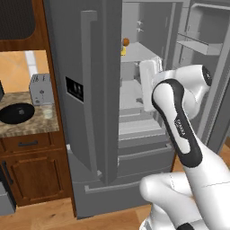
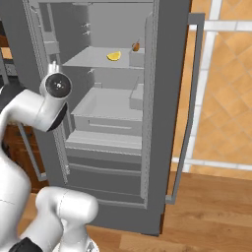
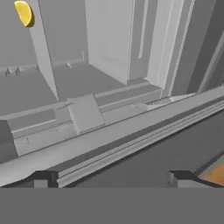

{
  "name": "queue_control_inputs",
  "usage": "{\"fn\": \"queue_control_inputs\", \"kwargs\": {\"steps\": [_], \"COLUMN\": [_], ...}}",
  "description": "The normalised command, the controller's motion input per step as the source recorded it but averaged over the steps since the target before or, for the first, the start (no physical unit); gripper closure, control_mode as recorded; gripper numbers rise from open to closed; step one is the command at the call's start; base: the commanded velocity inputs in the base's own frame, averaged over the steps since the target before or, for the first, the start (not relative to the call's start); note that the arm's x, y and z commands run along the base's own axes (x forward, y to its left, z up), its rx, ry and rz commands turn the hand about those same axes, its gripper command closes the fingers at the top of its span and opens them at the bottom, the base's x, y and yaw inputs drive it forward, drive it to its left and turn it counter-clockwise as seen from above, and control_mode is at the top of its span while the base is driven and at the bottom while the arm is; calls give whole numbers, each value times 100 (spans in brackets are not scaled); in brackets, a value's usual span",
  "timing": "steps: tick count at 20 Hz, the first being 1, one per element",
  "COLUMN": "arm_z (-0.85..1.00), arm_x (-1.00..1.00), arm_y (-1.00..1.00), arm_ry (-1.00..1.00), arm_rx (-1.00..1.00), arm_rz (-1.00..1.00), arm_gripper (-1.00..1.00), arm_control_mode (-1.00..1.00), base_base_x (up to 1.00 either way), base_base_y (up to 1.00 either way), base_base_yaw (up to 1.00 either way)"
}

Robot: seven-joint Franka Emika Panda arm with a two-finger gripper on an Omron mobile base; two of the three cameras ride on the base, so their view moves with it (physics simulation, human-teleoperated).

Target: Grab a lemon wedge from the fridge and one ice cube from the ice bowl, and put them in the glass of lemonade.

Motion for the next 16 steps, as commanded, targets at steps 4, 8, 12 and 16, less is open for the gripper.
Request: {"fn": "queue_control_inputs", "kwargs": {"steps": [4, 8, 12, 16], "arm_z": [-11, -9, -9, -9], "arm_x": [49, 26, 2, -3], "arm_y": [31, 62, 82, 94], "arm_ry": [3, 0, 0, 0], "arm_rx": [-7, -12, -15, -13], "arm_rz": [4, 9, 11, 14], "arm_gripper": [-100, -100, -100, -100], "arm_control_mode": [-100, -100, -100, -100], "base_base_x": [0, 0, 0, 0], "base_base_y": [0, 0, 0, 0], "base_base_yaw": [0, 0, 0, 0]}}
